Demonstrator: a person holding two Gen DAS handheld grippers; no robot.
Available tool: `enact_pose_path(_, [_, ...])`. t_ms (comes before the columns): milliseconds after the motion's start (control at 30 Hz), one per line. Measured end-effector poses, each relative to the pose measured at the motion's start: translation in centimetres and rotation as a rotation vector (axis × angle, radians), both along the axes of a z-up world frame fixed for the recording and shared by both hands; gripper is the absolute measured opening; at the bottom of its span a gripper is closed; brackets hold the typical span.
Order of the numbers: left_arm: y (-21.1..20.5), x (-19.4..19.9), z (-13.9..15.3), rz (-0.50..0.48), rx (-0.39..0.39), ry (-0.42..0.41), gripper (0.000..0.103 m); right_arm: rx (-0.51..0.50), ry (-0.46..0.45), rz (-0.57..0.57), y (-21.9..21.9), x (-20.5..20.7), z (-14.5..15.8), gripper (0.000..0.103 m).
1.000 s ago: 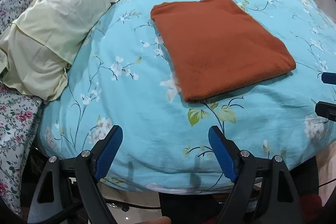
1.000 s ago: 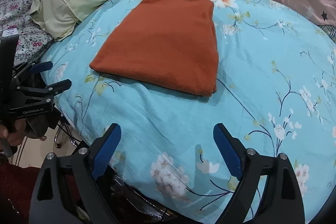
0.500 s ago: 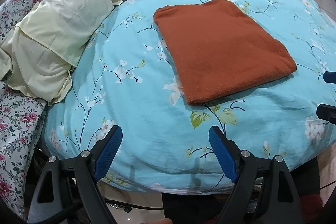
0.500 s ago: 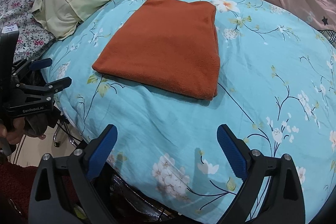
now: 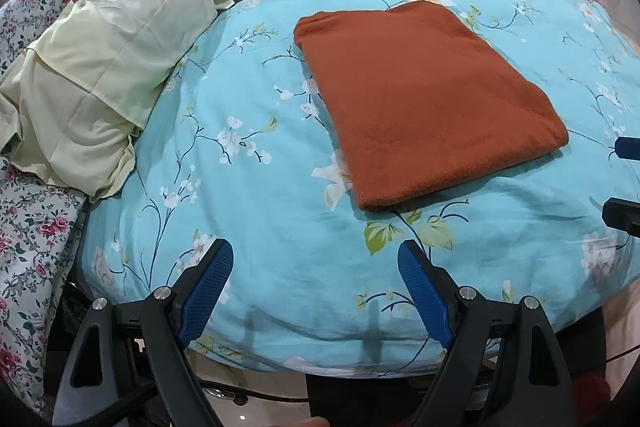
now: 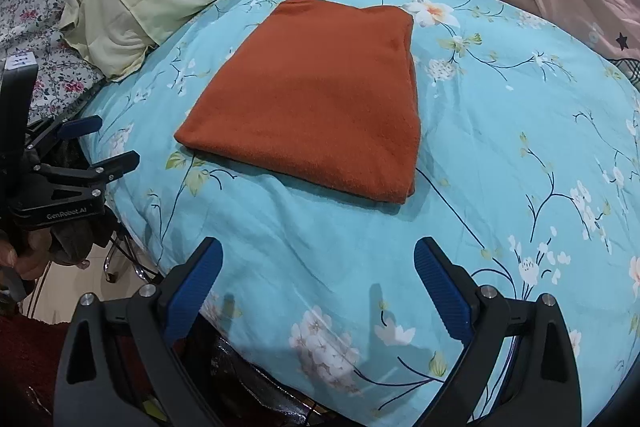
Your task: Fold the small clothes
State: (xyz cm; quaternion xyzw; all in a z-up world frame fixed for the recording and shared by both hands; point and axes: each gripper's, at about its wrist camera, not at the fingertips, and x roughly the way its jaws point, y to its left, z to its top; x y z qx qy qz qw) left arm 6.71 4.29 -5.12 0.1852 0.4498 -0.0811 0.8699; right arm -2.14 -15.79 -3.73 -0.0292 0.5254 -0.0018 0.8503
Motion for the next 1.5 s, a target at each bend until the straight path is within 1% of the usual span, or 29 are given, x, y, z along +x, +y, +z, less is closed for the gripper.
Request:
enact_pose_path(500, [-0.6, 0.9, 0.2, 0.006, -0.008, -0.002, 0.085, 0.004, -0.001, 0.007, -0.1, 1.0, 0.1, 0.097])
enact_pose_path(1333, [-0.4, 1.1, 0.3, 0.027, -0.016, -0.01, 0.085, 0.0, -0.002, 0.014, 0.6, 1.6, 0.1, 0.098])
enact_pose_path(1500, [-0.4, 1.1, 0.5, 0.034, -0.027, -0.009, 0.085, -0.001, -0.009, 0.012, 0.5, 1.7, 0.2, 0.098])
